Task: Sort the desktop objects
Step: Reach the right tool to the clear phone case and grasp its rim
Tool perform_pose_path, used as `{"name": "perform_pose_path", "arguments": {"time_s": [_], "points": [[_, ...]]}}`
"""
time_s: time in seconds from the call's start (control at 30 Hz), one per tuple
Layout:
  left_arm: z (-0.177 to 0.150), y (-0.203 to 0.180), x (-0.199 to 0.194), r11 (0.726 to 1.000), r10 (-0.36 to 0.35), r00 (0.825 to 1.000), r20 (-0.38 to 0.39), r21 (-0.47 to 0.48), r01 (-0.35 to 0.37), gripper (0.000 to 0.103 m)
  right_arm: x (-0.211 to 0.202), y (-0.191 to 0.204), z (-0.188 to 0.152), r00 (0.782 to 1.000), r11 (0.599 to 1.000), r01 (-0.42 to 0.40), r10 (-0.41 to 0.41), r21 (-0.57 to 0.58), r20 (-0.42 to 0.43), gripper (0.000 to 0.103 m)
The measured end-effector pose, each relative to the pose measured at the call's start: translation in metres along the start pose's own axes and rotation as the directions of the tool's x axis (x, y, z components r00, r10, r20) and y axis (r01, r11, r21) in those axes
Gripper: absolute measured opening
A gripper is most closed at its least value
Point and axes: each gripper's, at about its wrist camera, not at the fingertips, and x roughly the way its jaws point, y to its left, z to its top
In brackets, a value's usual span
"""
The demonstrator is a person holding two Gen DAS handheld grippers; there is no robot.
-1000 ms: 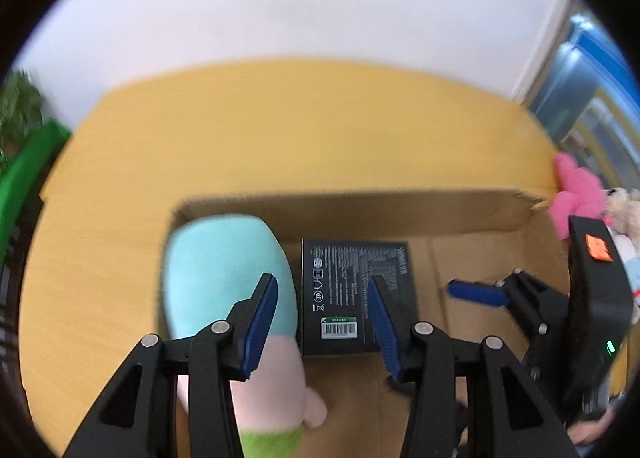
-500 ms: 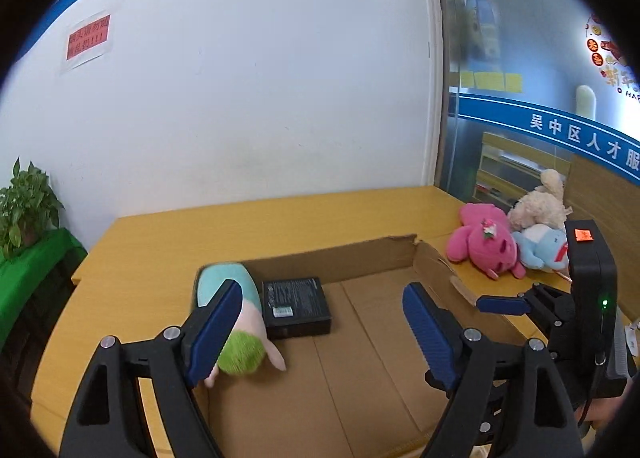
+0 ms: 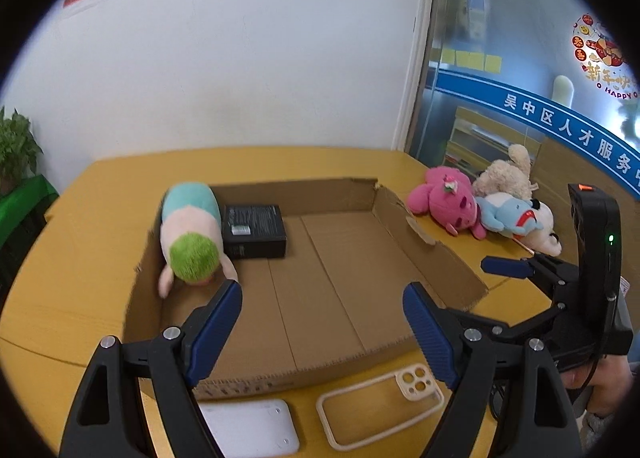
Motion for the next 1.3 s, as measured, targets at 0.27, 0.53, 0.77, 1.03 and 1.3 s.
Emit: {"name": "perform_pose_path", "arguments": {"time_s": [0.27, 0.53, 0.77, 1.03, 1.3], "points": [[-0.051, 0.012, 0.031, 0.98, -0.174, 0.952, -0.251, -0.134, 0.144, 0.081, 0.011, -0.004, -0.059, 0.977, 0.989, -0.148, 0.15, 0.029, -0.152, 0.103], [-0.088, 0.004, 0.073, 0.953, -0.284, 0.869, -0.405, -0.219, 0.21, 0.081, 0.043, -0.014, -0.092, 0.938, 0.967, -0.204, 0.238, 0.155, -0.251, 0.101], [-0.101, 0.003, 0.105, 0.969, -0.212, 0.842, -0.496, -0.217, 0.117, 0.077, 0.075, -0.004, -0.1, 0.904, 0.957, -0.236, 0.28, 0.168, -0.323, 0.096], [-0.105, 0.007, 0.113, 0.956, -0.259, 0.824, -0.503, -0.253, 0.146, 0.074, 0.084, -0.003, -0.099, 0.891, 0.943, -0.28, 0.325, 0.179, -0.316, 0.099], [-0.082, 0.01, 0.059, 0.936, -0.326, 0.896, -0.303, -0.234, 0.261, 0.074, 0.025, -0.004, -0.084, 0.917, 0.924, -0.364, 0.378, 0.121, -0.126, 0.1]]}}
